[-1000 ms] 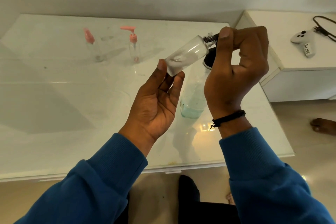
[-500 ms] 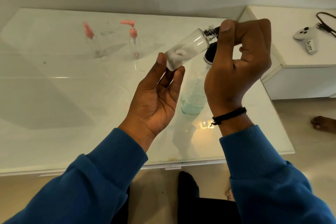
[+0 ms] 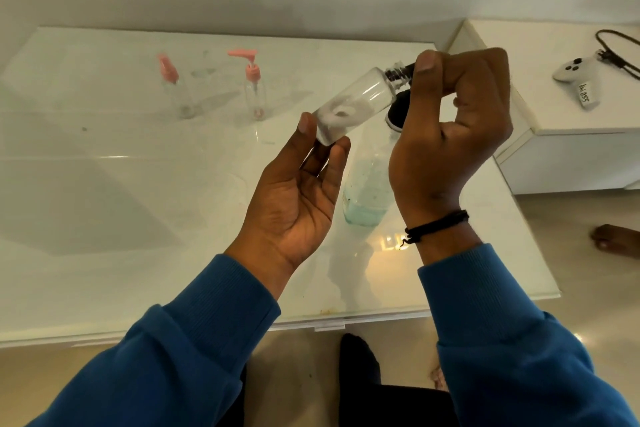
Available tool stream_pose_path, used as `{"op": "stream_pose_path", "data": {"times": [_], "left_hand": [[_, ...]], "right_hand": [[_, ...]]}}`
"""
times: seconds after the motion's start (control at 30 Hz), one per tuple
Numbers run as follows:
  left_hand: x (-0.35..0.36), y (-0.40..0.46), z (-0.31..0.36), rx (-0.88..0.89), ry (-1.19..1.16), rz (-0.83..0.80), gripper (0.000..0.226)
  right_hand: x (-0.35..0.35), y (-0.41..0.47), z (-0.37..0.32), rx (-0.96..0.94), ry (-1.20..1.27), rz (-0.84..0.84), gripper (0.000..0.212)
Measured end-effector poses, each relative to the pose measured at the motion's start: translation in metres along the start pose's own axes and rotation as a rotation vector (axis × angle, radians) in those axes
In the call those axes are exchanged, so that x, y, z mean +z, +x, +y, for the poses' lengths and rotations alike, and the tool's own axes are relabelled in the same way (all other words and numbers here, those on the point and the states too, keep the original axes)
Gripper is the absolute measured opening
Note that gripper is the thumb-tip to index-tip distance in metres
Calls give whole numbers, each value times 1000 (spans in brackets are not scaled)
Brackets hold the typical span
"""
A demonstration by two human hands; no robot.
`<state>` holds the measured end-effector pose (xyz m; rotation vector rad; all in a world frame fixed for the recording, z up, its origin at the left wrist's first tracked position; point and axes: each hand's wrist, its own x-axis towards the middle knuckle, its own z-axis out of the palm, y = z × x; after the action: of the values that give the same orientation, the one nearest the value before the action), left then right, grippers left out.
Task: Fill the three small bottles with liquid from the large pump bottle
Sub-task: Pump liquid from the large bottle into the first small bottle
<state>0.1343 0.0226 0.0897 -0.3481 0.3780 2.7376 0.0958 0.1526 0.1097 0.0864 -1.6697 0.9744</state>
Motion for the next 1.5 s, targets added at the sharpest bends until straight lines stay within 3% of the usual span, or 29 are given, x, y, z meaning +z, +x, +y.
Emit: {"op": "stream_pose_path", "data": {"times": [0.23, 1.0, 1.23, 1.5], "left_hand": [[0, 0, 0, -5, -5, 7, 44], [-1, 1, 0, -4, 0, -2, 58], [-2, 0, 0, -4, -10, 10, 46], [-1, 1, 2, -4, -23, 10, 52]], "right_hand": [[-1, -4, 1, 25, -1, 4, 29], [1, 2, 1, -10, -3, 4, 29], [0, -5, 1, 4, -10, 2, 28], [1, -3, 0, -6, -14, 8, 29]]}}
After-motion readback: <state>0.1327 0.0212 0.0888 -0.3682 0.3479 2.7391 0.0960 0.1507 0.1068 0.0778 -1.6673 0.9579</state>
